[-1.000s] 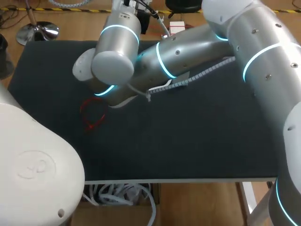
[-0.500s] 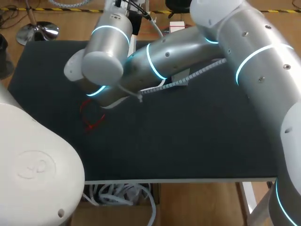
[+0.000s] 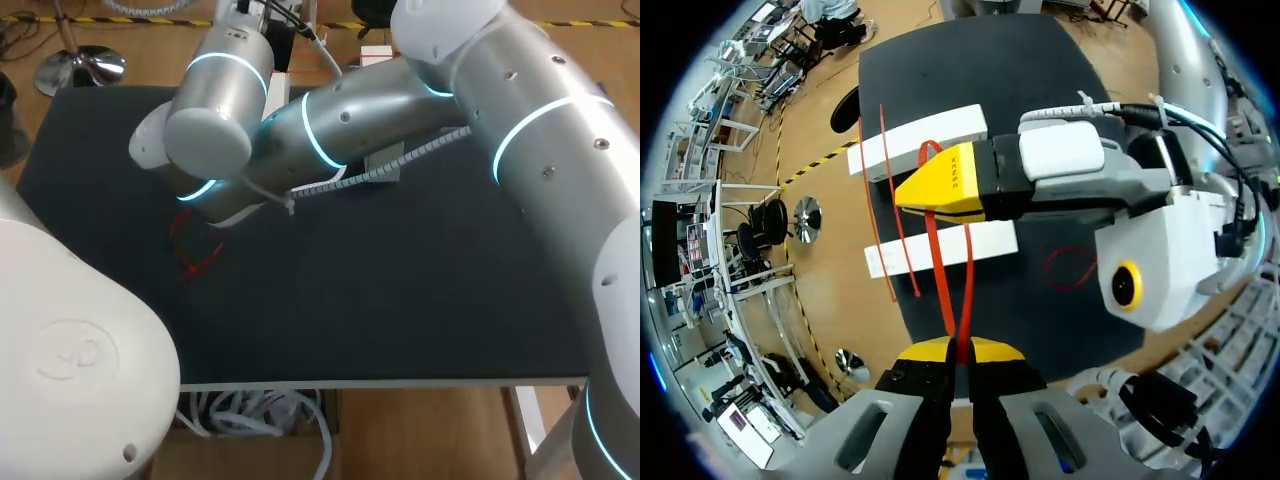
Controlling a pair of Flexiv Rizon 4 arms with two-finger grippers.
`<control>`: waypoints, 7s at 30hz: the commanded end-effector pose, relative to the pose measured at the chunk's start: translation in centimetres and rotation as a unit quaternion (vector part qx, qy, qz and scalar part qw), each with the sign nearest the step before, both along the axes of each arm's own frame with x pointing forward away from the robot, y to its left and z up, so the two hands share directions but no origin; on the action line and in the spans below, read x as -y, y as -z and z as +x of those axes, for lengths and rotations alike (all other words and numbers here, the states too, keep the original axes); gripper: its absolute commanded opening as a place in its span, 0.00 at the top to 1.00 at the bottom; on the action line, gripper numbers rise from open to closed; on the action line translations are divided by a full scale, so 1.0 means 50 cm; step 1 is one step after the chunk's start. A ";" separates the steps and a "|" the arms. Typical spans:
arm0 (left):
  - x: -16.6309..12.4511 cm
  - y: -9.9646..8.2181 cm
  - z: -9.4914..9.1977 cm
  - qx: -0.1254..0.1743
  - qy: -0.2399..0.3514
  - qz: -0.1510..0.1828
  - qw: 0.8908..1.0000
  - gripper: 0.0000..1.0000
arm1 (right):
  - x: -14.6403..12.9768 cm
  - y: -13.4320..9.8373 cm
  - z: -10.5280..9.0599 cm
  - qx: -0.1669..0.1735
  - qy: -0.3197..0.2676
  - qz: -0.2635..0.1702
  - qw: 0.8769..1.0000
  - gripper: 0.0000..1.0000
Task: Grab the tape and strap the tape.
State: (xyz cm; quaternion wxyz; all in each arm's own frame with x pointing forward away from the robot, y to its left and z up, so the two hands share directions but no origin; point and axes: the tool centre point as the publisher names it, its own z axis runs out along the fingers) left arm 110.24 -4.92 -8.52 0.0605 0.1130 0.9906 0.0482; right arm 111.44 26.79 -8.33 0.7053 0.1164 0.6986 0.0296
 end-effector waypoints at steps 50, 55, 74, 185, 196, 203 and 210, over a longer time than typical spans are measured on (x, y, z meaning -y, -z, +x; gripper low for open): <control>0.002 -0.002 0.000 -0.001 -0.001 0.002 1.000 1.00 | -0.053 0.000 -0.004 -0.007 -0.035 -0.006 0.999 1.00; 0.002 -0.002 0.000 -0.001 -0.001 0.002 1.000 1.00 | -0.055 -0.001 -0.005 -0.007 -0.035 -0.007 0.999 1.00; 0.002 -0.002 0.000 -0.001 -0.001 0.002 1.000 1.00 | -0.079 0.001 -0.008 -0.012 -0.044 -0.008 0.999 1.00; 0.002 -0.002 0.000 -0.001 -0.001 0.002 1.000 1.00 | -0.115 -0.014 -0.031 -0.016 -0.154 0.003 0.988 0.85; 0.002 -0.002 0.000 -0.001 -0.001 0.002 1.000 1.00 | -0.095 -0.024 -0.059 -0.017 -0.164 0.007 0.986 0.84; 0.002 -0.002 0.000 -0.001 -0.001 0.002 1.000 1.00 | -0.058 -0.036 -0.079 -0.016 -0.172 0.016 0.985 0.86; 0.002 -0.002 0.000 -0.001 -0.001 0.002 1.000 1.00 | 0.000 -0.047 -0.095 -0.012 -0.170 0.027 0.985 0.92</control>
